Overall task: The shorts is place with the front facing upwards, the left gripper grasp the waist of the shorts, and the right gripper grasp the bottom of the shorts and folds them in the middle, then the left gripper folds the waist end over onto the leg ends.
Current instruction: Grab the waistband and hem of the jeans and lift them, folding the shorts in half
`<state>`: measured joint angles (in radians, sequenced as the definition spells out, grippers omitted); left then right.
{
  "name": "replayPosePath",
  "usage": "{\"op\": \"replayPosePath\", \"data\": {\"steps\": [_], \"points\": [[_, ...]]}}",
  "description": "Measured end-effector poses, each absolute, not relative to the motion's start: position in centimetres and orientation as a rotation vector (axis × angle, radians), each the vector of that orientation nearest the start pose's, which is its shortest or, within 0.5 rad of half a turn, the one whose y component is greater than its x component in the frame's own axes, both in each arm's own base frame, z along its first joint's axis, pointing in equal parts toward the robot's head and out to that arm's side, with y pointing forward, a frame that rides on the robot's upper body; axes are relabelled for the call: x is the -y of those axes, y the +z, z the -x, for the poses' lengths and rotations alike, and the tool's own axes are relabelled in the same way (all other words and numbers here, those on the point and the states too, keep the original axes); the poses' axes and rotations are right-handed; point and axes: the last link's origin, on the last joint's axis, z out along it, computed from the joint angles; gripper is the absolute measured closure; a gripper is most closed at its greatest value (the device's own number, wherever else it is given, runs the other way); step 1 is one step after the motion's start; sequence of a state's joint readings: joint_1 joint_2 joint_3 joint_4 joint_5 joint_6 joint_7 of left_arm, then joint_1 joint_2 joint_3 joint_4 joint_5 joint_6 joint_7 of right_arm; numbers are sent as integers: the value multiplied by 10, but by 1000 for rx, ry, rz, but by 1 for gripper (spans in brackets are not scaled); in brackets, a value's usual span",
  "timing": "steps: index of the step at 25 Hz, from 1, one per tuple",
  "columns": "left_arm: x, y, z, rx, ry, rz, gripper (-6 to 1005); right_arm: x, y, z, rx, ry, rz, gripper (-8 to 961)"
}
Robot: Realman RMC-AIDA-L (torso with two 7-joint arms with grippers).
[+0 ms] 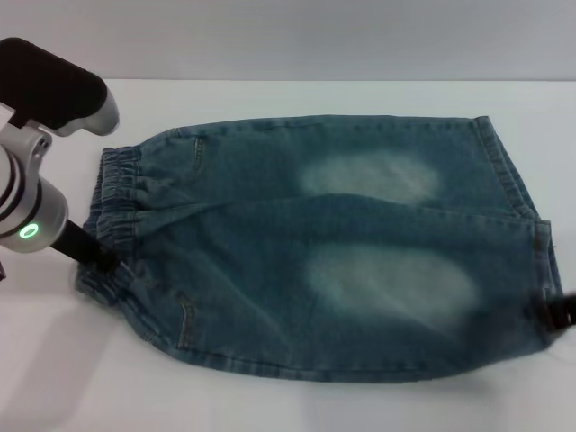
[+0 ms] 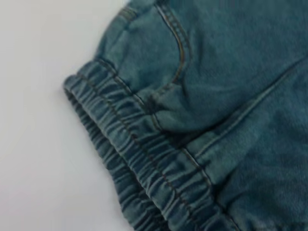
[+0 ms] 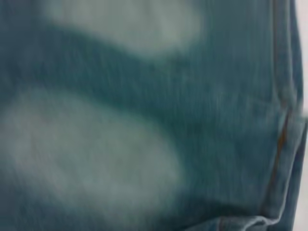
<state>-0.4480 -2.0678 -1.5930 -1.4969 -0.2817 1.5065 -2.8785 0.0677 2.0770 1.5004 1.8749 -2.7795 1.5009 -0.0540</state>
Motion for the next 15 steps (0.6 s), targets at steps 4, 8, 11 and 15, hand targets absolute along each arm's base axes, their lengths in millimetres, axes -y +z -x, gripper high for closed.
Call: {"op": "replayPosePath", "data": {"steps": [4, 8, 11, 15], "points": [[-341, 24, 220, 1070, 565, 2168, 974, -275, 39, -210, -1246, -280, 2052, 953], [-344, 39, 218, 1056, 455, 2120, 974, -285, 53, -197, -1177, -198, 2028, 954], [-345, 46, 217, 1046, 408, 2097, 974, -289, 65, -193, -1128, -160, 1995, 954], [-347, 52, 218, 1044, 380, 2078, 974, -295, 75, -190, -1082, -122, 1960, 953]]}}
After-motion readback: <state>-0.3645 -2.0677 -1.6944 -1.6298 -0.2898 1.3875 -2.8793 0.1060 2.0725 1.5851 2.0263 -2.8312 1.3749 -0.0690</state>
